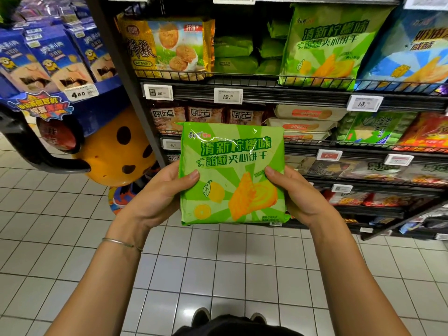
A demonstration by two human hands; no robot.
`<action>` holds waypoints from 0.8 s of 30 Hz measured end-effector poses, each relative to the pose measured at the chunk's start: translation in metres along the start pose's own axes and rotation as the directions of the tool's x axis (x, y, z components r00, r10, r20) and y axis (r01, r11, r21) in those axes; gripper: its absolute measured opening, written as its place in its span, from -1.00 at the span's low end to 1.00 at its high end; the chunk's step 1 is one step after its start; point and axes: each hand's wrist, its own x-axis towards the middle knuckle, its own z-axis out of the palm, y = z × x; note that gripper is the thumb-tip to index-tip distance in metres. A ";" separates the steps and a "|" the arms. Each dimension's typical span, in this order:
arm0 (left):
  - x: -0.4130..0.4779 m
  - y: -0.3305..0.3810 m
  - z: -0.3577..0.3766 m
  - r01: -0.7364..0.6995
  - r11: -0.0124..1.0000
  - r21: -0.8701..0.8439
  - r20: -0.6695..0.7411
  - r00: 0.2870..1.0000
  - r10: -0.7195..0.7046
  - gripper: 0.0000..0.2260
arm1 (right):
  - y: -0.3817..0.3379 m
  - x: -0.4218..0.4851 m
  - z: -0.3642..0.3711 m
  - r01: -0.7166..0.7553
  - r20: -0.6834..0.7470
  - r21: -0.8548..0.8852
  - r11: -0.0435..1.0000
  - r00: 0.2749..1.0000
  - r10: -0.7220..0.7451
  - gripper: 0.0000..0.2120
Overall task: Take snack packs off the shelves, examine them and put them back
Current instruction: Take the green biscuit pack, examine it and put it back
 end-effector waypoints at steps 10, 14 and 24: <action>-0.001 -0.011 0.008 0.027 0.996 -0.082 -0.079 0.996 -0.034 -0.34 | -0.005 -0.006 0.002 -0.042 -0.022 0.066 0.997 0.999 0.044 -0.65; 0.001 -0.017 0.009 0.032 0.996 -0.087 -0.123 0.991 -0.043 -0.45 | -0.003 -0.007 0.001 -0.011 -0.001 0.031 0.999 1.000 0.011 -0.71; -0.001 -0.029 0.011 0.037 0.979 -0.201 -0.139 0.988 -0.066 -0.67 | -0.002 -0.010 0.004 -0.025 -0.009 0.050 0.998 1.000 0.025 -0.69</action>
